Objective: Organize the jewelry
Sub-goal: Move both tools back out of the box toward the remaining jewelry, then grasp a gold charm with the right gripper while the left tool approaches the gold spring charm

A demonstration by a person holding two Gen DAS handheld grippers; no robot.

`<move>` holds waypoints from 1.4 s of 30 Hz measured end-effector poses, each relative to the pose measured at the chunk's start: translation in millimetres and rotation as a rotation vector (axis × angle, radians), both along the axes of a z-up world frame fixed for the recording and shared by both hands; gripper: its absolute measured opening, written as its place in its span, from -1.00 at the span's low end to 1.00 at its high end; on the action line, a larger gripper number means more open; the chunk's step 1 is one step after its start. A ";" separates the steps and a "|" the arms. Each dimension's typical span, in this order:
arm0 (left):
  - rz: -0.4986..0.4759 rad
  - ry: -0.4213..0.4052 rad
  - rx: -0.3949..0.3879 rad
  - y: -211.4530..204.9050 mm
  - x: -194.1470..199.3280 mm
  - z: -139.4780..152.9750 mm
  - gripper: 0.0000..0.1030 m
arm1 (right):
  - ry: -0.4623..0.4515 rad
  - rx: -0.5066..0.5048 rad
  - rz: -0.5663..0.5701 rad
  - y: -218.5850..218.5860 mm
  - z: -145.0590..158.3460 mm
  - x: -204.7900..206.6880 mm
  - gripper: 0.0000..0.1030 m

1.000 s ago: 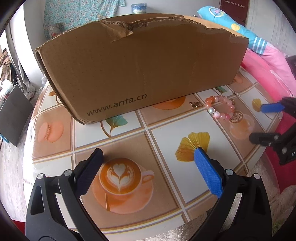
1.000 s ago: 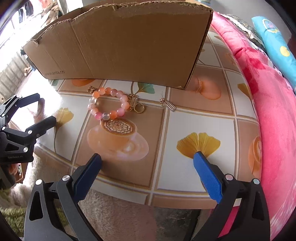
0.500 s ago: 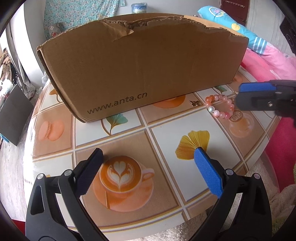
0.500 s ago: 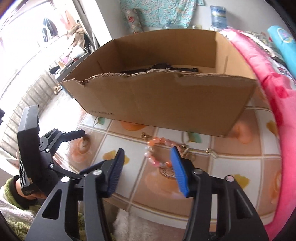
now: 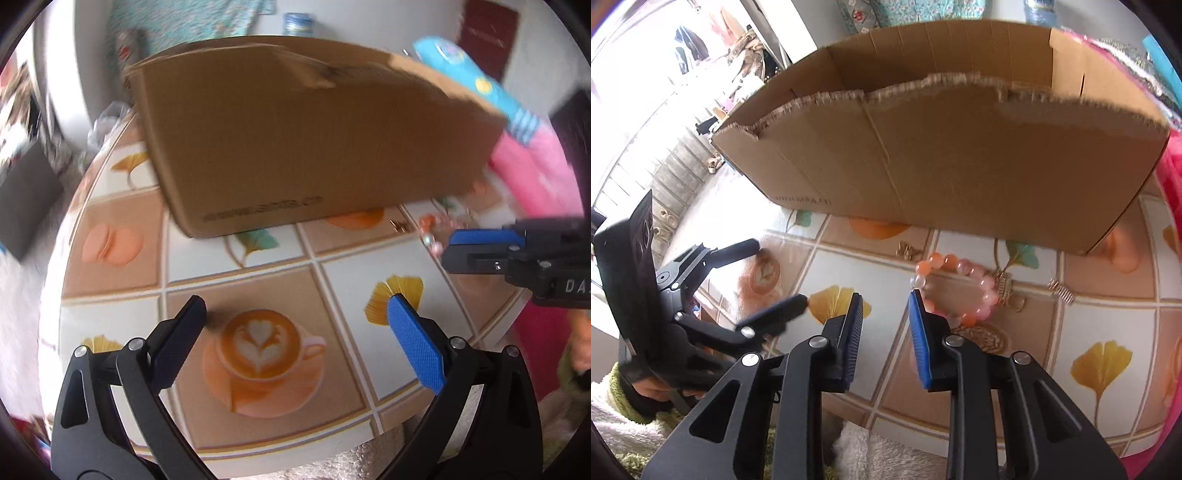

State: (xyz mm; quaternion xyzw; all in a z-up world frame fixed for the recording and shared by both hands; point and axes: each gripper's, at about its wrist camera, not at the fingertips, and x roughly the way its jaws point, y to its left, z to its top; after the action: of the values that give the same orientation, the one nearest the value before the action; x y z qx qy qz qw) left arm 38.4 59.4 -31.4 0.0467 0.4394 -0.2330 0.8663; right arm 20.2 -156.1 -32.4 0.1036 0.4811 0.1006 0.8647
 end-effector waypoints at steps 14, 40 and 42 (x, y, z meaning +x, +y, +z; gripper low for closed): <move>-0.007 -0.114 -0.009 6.4 -9.5 15.4 0.84 | 0.038 0.064 0.119 34.4 -7.9 4.5 -0.50; -0.420 -0.154 0.008 -115.0 -47.7 18.9 -0.01 | -0.068 -0.040 -0.155 -54.7 -6.8 -35.0 -0.54; -0.452 -0.161 0.025 -124.5 -51.9 17.0 -0.03 | -0.078 -0.060 -0.164 -55.5 -7.4 -28.8 -0.54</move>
State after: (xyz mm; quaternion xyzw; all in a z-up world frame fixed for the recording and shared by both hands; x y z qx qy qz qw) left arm -13.5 -65.1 -14.4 0.1728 0.3502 -0.4109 0.8238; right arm -8.6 -211.6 -39.8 0.1126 0.4398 0.0191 0.8908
